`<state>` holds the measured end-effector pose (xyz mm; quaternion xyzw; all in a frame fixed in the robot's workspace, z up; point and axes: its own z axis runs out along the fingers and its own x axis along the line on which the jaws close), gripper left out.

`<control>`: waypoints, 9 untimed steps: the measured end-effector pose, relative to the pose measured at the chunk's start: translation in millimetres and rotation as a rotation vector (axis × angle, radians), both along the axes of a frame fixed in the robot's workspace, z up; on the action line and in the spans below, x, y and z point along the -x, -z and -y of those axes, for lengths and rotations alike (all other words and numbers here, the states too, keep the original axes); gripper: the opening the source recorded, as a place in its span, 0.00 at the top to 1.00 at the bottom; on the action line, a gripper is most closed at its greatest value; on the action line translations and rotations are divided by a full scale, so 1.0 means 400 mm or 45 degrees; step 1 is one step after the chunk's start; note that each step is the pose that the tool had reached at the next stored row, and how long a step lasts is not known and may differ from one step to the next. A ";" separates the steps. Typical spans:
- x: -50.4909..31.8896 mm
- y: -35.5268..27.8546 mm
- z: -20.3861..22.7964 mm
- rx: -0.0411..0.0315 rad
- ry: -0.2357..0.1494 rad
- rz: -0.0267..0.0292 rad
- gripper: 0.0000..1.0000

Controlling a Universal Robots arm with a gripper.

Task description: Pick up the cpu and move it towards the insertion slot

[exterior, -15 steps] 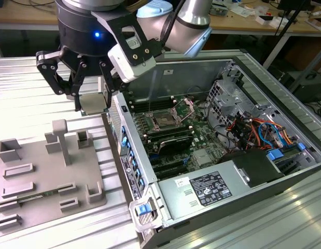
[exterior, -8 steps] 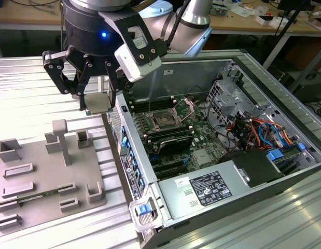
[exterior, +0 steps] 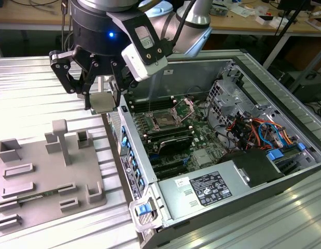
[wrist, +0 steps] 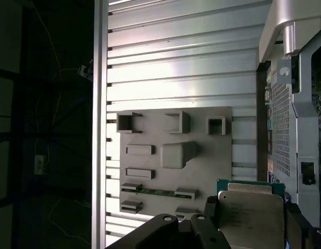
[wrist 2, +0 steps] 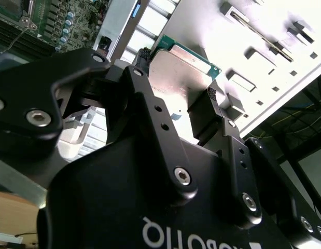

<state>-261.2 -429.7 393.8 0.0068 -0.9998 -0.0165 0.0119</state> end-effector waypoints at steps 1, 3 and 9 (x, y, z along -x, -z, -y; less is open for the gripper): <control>-0.003 0.000 0.000 0.0000 0.000 0.0000 0.45; -0.005 0.000 0.000 -0.0001 0.000 0.0000 0.45; -0.015 0.000 0.000 -0.0001 0.000 0.0000 0.45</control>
